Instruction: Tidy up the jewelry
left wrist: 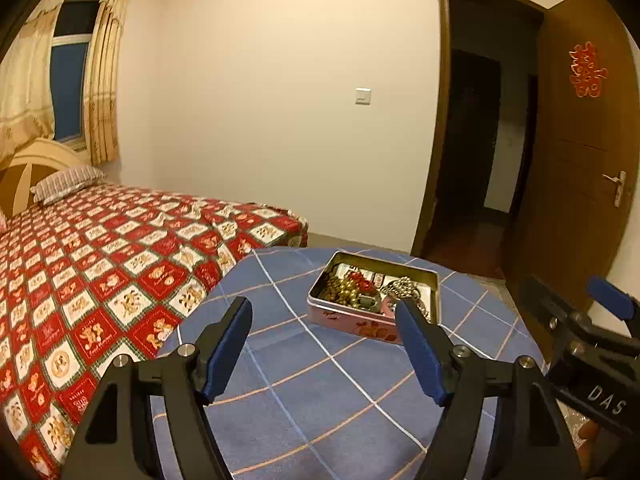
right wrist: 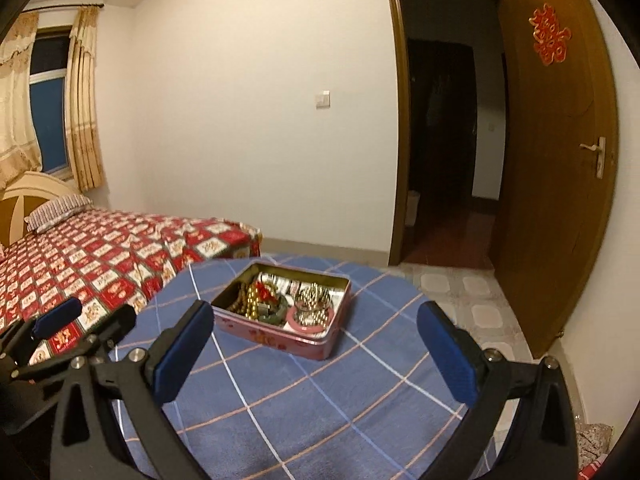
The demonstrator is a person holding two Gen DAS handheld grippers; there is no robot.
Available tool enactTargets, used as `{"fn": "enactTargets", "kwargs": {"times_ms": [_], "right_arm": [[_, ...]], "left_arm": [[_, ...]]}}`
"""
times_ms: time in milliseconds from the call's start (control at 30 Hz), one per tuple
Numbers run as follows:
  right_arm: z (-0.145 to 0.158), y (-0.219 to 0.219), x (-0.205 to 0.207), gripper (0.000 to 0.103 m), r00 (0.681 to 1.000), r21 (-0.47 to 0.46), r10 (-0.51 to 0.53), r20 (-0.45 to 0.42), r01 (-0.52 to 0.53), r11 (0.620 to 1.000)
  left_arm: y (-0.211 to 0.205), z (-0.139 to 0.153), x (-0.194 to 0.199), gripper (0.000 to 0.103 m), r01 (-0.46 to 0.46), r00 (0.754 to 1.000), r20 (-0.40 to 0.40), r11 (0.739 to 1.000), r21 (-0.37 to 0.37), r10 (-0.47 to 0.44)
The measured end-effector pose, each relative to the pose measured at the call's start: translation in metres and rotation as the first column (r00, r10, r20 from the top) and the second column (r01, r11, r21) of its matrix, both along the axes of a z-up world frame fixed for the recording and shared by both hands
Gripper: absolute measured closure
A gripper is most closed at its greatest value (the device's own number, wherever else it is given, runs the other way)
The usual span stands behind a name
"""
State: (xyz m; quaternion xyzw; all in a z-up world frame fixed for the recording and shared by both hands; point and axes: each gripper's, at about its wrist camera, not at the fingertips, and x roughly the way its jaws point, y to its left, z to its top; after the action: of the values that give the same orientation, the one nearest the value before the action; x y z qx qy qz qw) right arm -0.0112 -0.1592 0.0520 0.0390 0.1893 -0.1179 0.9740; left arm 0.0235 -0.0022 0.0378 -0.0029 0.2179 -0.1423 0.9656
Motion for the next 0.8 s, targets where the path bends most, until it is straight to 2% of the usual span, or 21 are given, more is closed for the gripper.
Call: {"fn": "enactTargets", "kwargs": {"times_ms": [500, 800], "right_arm": [[0.012, -0.004, -0.016, 0.0, 0.998, 0.032, -0.004, 0.058, 0.002, 1.0], [0.011, -0.001, -0.016, 0.0, 0.999, 0.024, 0.003, 0.053, -0.004, 1.0]], "left_arm": [[0.0, 0.014, -0.015, 0.028, 0.013, 0.998, 0.061, 1.0, -0.001, -0.013], [0.001, 0.015, -0.016, 0.028, 0.012, 0.998, 0.064, 1.0, -0.01, -0.011]]}}
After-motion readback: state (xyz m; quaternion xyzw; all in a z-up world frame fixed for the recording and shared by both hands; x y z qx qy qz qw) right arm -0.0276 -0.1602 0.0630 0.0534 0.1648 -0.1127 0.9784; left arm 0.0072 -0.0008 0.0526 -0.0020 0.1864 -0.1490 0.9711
